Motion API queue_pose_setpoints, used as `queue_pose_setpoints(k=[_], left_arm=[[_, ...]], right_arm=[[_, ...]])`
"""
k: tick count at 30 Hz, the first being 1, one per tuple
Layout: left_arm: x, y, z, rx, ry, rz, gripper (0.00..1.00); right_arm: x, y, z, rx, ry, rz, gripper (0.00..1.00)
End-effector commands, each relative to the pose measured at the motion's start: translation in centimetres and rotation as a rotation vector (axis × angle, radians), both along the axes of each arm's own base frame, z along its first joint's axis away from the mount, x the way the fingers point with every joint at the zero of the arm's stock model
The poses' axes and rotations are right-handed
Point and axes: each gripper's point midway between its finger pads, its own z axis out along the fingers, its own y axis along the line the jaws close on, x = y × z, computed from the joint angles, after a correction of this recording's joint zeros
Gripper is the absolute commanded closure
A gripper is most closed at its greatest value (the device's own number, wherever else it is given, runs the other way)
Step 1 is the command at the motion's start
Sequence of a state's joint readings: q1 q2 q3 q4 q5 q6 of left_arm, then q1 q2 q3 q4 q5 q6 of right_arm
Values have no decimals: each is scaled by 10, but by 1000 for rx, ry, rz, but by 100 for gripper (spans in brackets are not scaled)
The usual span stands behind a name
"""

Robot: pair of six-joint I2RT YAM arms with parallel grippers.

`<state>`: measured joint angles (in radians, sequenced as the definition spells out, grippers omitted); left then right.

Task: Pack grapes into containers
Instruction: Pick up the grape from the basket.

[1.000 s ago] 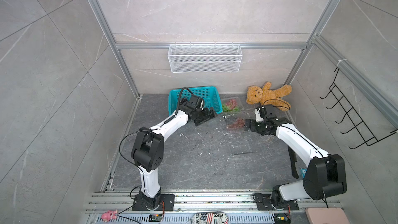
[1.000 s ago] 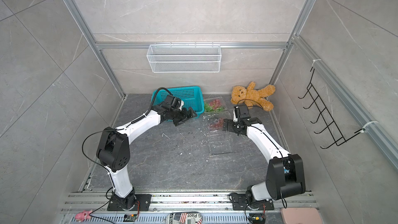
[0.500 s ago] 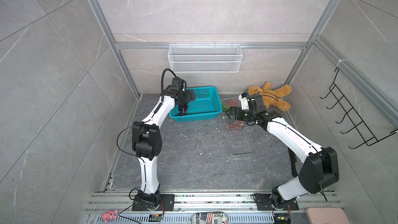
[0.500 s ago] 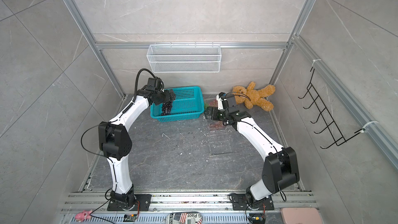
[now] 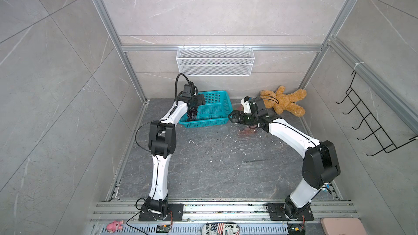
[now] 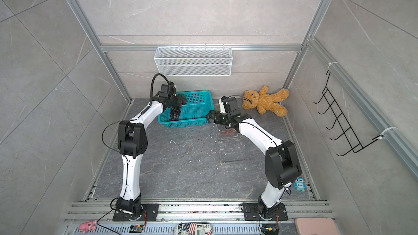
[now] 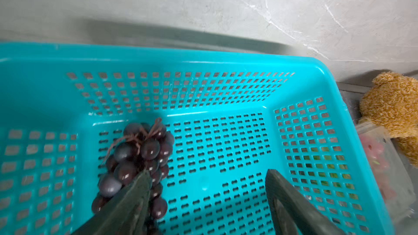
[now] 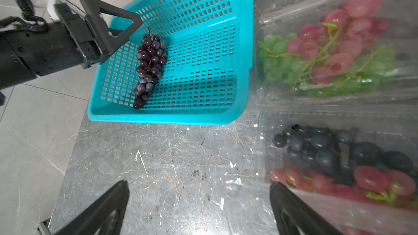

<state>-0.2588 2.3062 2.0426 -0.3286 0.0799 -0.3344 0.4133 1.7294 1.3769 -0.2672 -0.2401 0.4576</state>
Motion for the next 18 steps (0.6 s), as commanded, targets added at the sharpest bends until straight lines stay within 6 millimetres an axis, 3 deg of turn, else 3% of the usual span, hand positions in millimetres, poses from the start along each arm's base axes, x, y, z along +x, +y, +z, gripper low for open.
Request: queue_pose_setpoints(k=[1,5,12,18], left_arm=[[20,4,7,37,-79,-17,21],[27,8,-6,61,-92,-10,28],[37,18,-27,89,-97,27,30],[43,26,-29,107,-114,60,33]], right_arm=[[8,12,10,38,-22,11,0],[11,15,9,51,-18,14,1],[11,17,6,62,-14,18,1],[10,15,3,54,-10,16,0]])
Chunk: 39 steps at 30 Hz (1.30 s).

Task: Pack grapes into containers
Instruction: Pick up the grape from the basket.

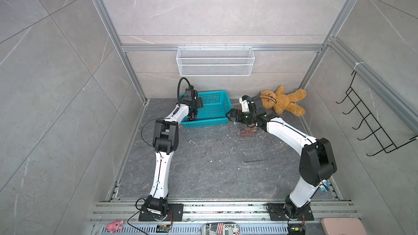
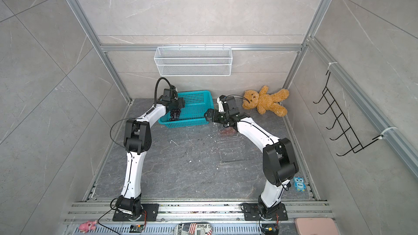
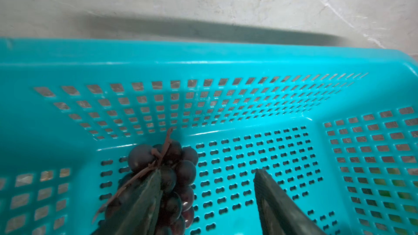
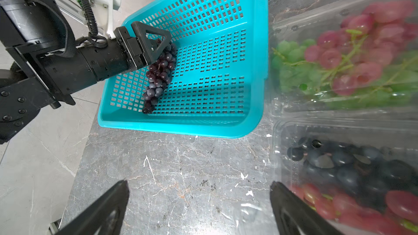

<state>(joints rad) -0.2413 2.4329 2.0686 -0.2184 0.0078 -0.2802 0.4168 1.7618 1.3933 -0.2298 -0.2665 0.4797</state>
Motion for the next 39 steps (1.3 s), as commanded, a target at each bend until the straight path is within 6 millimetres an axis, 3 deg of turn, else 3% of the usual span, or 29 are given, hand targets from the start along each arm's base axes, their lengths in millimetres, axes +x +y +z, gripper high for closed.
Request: queue_pose_setpoints(k=[1,6,15,20,24,31,39], left_arm=[[14,9,20,28,-83,19,33],[10,28,25,89,-95,79,34],[7,42,1,99,0,102,33],[-2,49,2,117,42,127,30],[-6,45,2,101,62,97,29],[-6,35,-19,96,138,37,26],[-12,37,-34,118,189,32,20]], right_arm=[[3,6,3,16,-8,3,0],[3,6,2,15,-3,1,1],[4,6,4,26,-4,-4,0],[2,4,2,23,-1,-8,0],[2,4,4,24,-7,-9,1],[2,5,5,29,-6,-12,0],[1,3,6,29,-10,-17,0]])
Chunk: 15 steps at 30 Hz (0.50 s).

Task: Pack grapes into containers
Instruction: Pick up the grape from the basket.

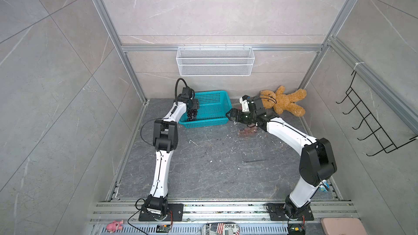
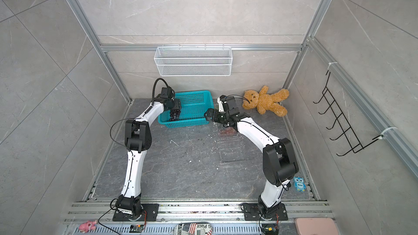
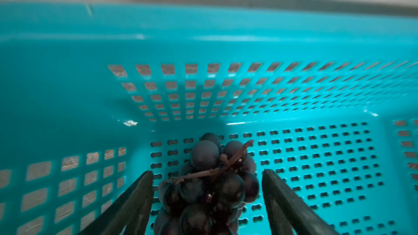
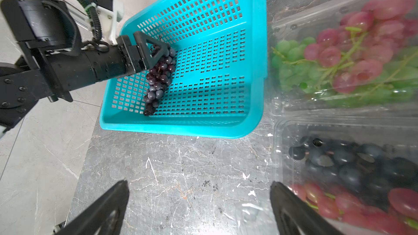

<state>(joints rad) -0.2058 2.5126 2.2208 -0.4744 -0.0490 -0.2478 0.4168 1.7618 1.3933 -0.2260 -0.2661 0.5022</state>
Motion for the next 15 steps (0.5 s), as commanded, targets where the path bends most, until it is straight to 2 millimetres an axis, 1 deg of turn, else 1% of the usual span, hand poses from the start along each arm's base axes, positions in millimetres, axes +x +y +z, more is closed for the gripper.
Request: queue_pose_setpoints(k=[1,3,4,7,8,11,13,15], left_arm=[[-4,1,-5,14,32,-24,19],[-6,0,-8,15,41,-27,20],[-6,0,-10,15,45,-28,23],[-7,-1,-13,8,54,-39,44],[-8,-3,-15,8,58,-42,48],[-9,-4,-14,-4,63,-49,71],[-10,-7,-9,-22,62,-57,78],[-13,-10,0,-44,54,-59,78]], right_arm=[[1,3,6,15,-19,-4,1],[1,3,6,17,-19,-3,0],[1,3,6,18,-18,-3,1],[0,3,5,19,-16,-6,1],[0,2,5,18,-17,-7,1],[-1,1,7,17,-22,-10,0],[-2,0,10,18,-26,-12,0],[-3,-2,13,18,-30,-13,1]])
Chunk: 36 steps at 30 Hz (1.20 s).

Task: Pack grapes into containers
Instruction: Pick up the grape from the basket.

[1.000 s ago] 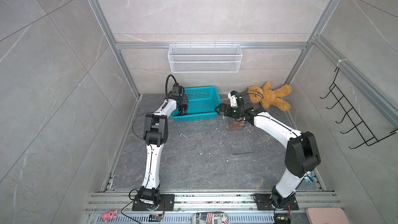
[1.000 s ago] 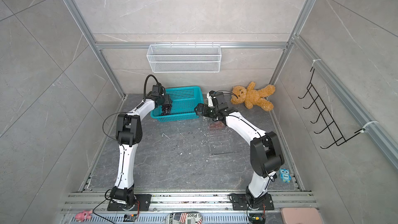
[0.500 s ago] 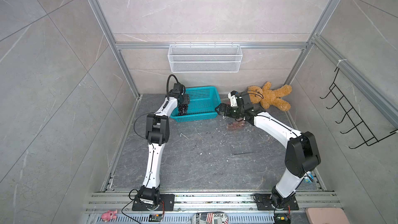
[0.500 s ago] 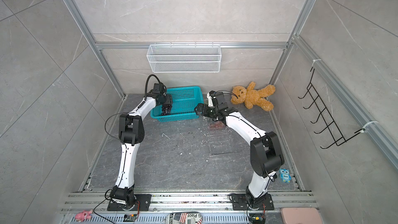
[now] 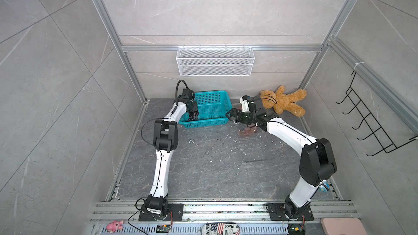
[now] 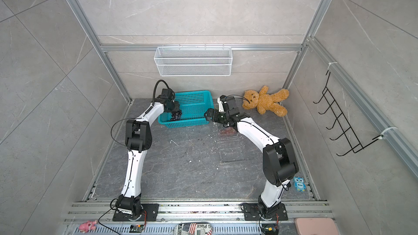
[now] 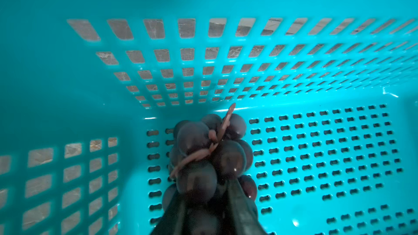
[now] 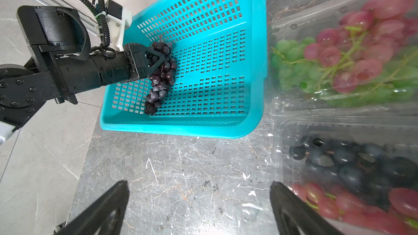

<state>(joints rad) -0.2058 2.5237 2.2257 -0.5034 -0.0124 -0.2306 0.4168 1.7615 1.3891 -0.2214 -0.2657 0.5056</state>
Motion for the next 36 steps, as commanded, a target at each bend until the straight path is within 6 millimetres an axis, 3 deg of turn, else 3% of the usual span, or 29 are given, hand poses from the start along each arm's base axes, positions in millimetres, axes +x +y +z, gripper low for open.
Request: queue_pose_setpoints(k=[1,6,7,8,18,26,36], left_arm=[[-8,-7,16,-47,7,-21,78],[-19,-11,53,-115,-47,-15,78],[-22,-12,50,-128,-42,-15,78],[-24,-13,71,-145,-74,-16,79],[-49,-21,114,-216,-118,-25,79],[-75,-31,170,-274,-187,-55,78],[-130,-74,229,-290,-243,-176,78]], right_arm=[[-3,-3,15,16,-32,-12,1],[-5,-16,19,17,-32,-35,0],[-5,-21,19,18,-30,-43,0],[-5,-25,20,20,-31,-51,0],[-20,-66,16,8,3,-115,0],[-43,-110,-1,-34,62,-194,1],[-83,-152,-37,-84,163,-286,1]])
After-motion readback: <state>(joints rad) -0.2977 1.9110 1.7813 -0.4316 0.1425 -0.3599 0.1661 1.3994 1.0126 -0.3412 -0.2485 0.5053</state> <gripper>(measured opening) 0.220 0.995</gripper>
